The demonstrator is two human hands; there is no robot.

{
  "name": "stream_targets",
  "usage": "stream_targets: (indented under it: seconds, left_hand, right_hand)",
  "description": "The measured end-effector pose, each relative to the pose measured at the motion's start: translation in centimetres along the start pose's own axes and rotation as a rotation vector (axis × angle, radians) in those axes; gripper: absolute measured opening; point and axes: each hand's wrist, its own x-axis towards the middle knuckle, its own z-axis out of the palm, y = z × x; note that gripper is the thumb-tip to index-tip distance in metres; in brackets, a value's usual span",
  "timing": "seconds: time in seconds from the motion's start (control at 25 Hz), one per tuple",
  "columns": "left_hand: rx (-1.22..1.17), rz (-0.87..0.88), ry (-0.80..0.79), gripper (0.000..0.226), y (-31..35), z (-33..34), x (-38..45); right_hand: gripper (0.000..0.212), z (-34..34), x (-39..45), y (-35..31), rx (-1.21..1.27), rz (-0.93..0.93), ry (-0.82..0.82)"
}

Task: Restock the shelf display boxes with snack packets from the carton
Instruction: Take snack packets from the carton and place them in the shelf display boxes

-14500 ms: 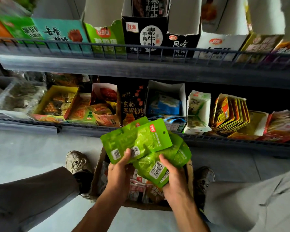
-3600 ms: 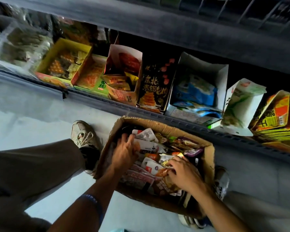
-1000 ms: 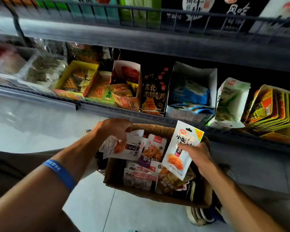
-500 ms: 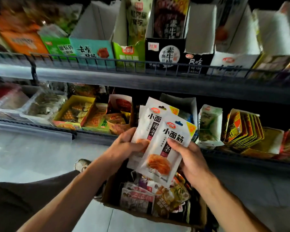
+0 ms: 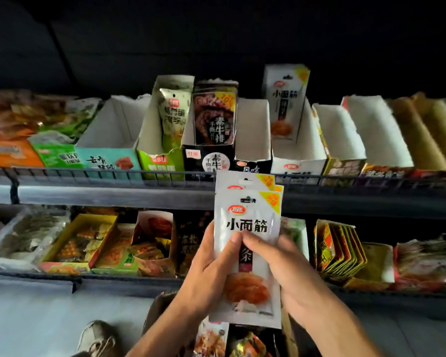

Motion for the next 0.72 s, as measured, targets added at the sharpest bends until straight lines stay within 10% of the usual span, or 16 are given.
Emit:
stream_targets:
  seconds: [0.4, 0.72]
  left_hand:
    - [0.163, 0.437, -0.143, 0.060, 14.2, 7.3, 15.9]
    - [0.354, 0.406, -0.051, 0.049, 13.3, 7.0, 29.3]
  right_hand:
    - [0.044, -4.4, 8.7, -20.4, -0.211, -0.694, 0.142]
    - [0.055, -9.4, 21.1, -22.3, -0.322, -0.505, 0.188]
